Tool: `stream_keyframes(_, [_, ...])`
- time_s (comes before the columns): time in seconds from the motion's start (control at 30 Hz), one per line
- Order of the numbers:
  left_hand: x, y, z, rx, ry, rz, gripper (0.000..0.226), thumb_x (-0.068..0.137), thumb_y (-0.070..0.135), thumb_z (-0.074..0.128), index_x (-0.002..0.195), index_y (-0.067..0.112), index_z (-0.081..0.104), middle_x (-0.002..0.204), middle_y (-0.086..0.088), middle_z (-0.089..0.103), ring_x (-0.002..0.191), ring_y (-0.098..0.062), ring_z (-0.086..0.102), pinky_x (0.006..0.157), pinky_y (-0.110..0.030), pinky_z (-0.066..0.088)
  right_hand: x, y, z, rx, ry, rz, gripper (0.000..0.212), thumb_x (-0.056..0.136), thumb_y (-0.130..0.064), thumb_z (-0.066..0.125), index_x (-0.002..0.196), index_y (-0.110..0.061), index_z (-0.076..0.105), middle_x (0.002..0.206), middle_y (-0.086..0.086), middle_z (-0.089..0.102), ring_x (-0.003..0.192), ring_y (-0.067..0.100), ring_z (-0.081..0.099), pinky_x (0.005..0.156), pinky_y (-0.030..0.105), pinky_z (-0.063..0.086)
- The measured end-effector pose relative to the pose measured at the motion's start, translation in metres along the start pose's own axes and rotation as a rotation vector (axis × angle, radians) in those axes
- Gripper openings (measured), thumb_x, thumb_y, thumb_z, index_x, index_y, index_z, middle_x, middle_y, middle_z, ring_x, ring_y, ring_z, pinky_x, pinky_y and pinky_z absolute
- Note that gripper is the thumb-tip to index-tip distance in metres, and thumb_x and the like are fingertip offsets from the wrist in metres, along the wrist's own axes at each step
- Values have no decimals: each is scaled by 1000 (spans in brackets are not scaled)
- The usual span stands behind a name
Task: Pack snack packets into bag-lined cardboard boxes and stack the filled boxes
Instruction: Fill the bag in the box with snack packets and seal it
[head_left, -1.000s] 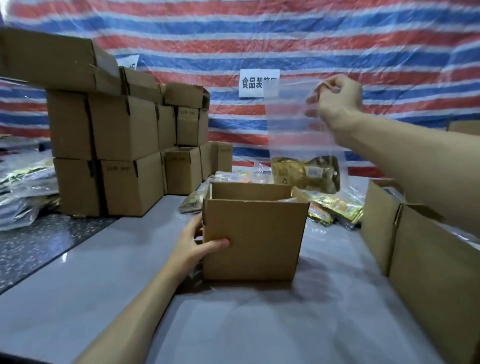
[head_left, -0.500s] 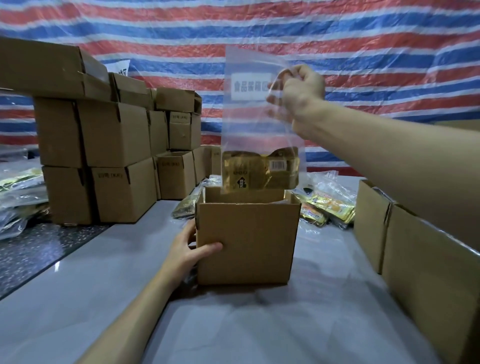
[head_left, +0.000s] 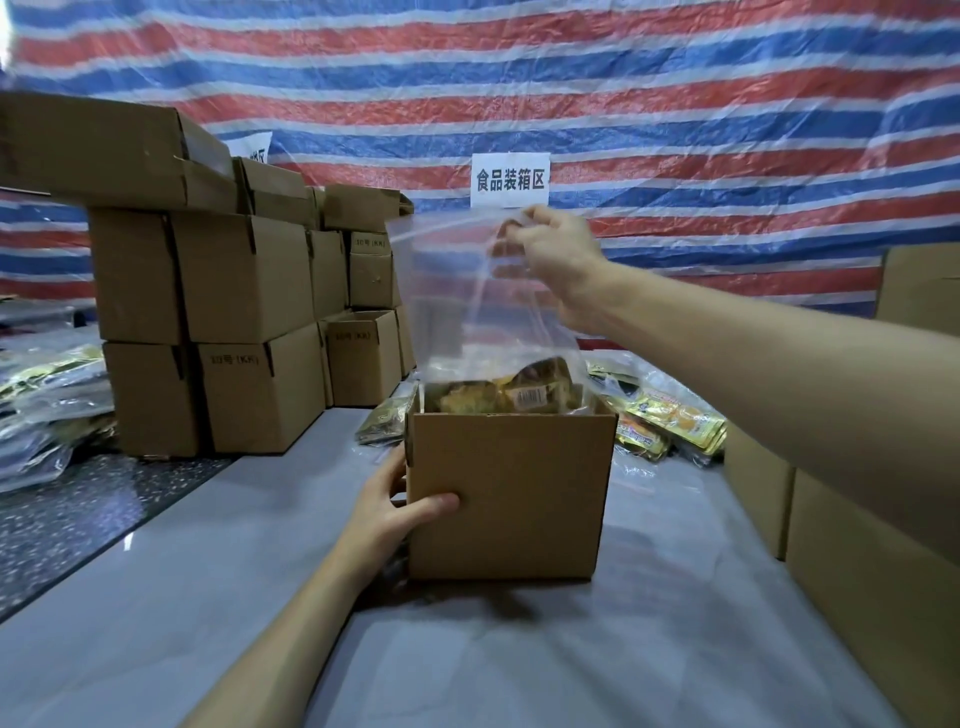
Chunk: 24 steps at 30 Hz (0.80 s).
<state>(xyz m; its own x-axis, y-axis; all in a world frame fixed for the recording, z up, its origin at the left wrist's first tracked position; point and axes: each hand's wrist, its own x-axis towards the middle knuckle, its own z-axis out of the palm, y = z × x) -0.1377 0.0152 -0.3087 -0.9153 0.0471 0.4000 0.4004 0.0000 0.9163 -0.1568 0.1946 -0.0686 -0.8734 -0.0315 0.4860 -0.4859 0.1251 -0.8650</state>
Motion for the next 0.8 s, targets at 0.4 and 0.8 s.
stream_keyframes(0.4, [1, -1, 0, -42, -8, -17, 77, 53, 43, 85, 125, 23, 63, 115, -3, 75, 108, -23, 71, 80, -29, 59, -15, 45, -50, -593, -377, 257, 14, 100, -17, 61, 101, -9, 72, 86, 3, 79, 79, 24, 77, 69, 35, 62])
stream_keyframes(0.8, [2, -4, 0, -27, 3, -29, 76, 54, 45, 85, 124, 24, 63, 114, -2, 75, 108, -24, 71, 82, -31, 59, -29, 32, -58, -771, -363, -209, 12, 81, -8, 80, 77, -19, 77, 63, -12, 65, 55, -2, 55, 54, 12, 39])
